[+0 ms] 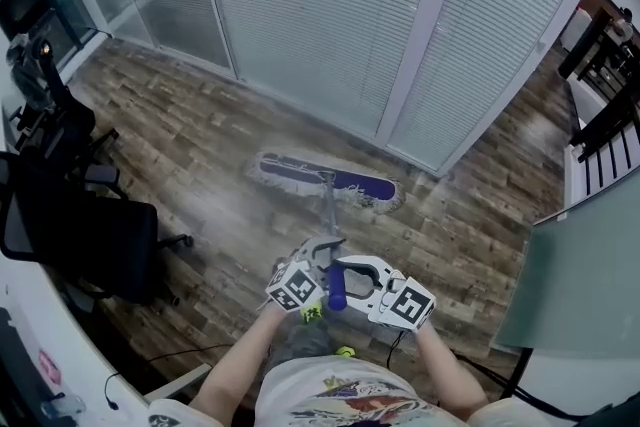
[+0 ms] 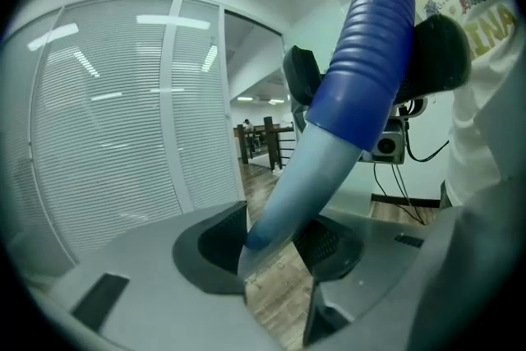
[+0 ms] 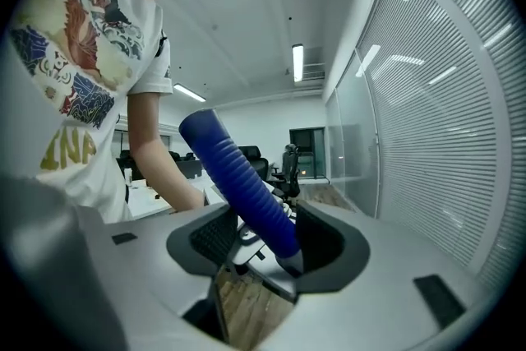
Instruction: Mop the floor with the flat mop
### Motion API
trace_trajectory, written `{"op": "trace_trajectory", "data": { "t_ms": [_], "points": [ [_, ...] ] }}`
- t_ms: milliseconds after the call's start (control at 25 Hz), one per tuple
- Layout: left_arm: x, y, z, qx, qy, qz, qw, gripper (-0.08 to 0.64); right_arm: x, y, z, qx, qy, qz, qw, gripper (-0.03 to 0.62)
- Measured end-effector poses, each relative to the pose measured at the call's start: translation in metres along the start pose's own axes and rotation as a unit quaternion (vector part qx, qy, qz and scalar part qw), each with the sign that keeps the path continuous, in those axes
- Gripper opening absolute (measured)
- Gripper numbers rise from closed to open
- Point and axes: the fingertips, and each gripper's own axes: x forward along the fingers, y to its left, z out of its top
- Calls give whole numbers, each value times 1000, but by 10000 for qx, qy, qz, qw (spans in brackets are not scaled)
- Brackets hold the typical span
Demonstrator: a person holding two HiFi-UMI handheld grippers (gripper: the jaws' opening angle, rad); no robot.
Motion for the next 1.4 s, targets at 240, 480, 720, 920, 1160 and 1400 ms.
{"op": "trace_trajectory", "data": {
  "t_ms": [240, 480, 720, 920, 1160, 1400],
  "points": [
    [7, 100, 22, -229, -422, 39, 9988, 140, 37, -93, 36, 572, -662, -654, 9940, 209],
    [16, 152, 22, -268, -442, -75, 9986, 140, 62, -142, 42, 566, -618, -708, 9940, 209],
    [42, 213, -4, -200, -141, -70, 9997, 141, 90, -200, 25, 495, -357, -670, 9959, 212],
    [66, 295, 15, -491, -463, 98, 9977, 146, 108, -283, 43, 612, -712, -820, 9922, 215],
    [102, 397, 65, -729, -850, 302, 9933, 144, 110, -397, 93, 682, -1283, -897, 9853, 214],
    [113, 441, 88, -772, -958, 469, 9913, 144, 114, -443, 118, 607, -1354, -636, 9869, 212]
  ]
}}
